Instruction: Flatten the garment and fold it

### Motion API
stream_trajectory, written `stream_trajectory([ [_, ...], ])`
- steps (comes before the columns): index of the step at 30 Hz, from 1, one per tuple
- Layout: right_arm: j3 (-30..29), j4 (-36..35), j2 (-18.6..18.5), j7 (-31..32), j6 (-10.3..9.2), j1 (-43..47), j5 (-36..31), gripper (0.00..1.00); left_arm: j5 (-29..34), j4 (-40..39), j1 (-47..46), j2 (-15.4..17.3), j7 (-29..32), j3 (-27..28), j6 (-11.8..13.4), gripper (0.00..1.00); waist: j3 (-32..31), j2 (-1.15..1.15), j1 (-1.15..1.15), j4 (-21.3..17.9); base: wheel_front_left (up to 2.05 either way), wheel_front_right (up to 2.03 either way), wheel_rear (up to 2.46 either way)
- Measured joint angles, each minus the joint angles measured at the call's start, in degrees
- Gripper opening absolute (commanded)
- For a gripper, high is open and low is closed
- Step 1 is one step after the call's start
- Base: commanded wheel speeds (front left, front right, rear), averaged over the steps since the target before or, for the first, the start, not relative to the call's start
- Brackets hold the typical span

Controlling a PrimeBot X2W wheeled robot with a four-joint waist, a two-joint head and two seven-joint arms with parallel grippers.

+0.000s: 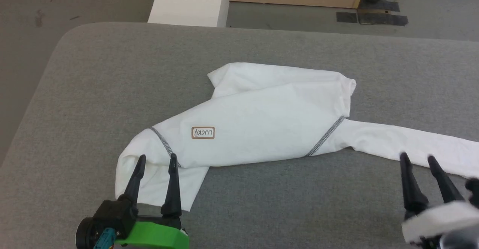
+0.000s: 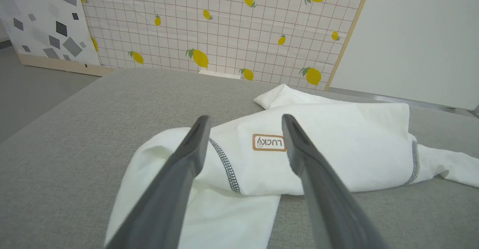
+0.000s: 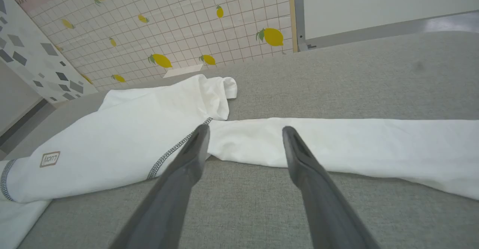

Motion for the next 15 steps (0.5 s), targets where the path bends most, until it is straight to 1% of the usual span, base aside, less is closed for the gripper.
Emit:
stream_trajectory([
  [4,3.0,-2.3,-0.1,8.6,0.00,-7.0,-2.5,1.00,1.0,0.6,-0.1,-1.1,0.0,1.1,-1.5,1.00,0.7,0.00,0.00,0.7,0.00,0.00,0.00],
  [5,3.7,-2.5,-0.7,11.3,0.00,-9.3,-2.6,1.00,1.2,0.8,-0.1,-1.5,0.0,1.3,-1.9,1.00,0.9,0.00,0.00,0.8,0.00,0.00,0.00],
  [8,5.5,-1.5,-4.0,19.0,0.00,-15.1,-2.3,1.00,2.6,1.3,-0.3,-2.8,-0.2,1.3,-3.1,1.00,1.6,0.00,0.00,1.4,0.00,0.00,0.00],
  [12,9.1,2.8,-8.6,29.0,0.00,-21.9,-0.9,1.00,3.4,2.0,-0.9,-4.7,-0.2,1.4,-4.7,1.00,2.9,0.00,0.00,2.5,0.00,0.00,0.00],
  [13,10.8,4.2,-9.8,31.7,0.00,-23.5,-0.7,1.00,3.6,2.3,-1.0,-5.2,-0.2,1.4,-5.2,1.00,3.2,0.00,0.00,2.8,0.00,0.00,0.00],
  [15,12.2,6.7,-11.0,34.7,0.00,-26.1,0.3,1.00,4.0,2.7,-1.6,-6.0,-0.2,1.3,-5.9,1.00,3.8,0.00,0.00,3.5,0.00,0.00,0.00],
])
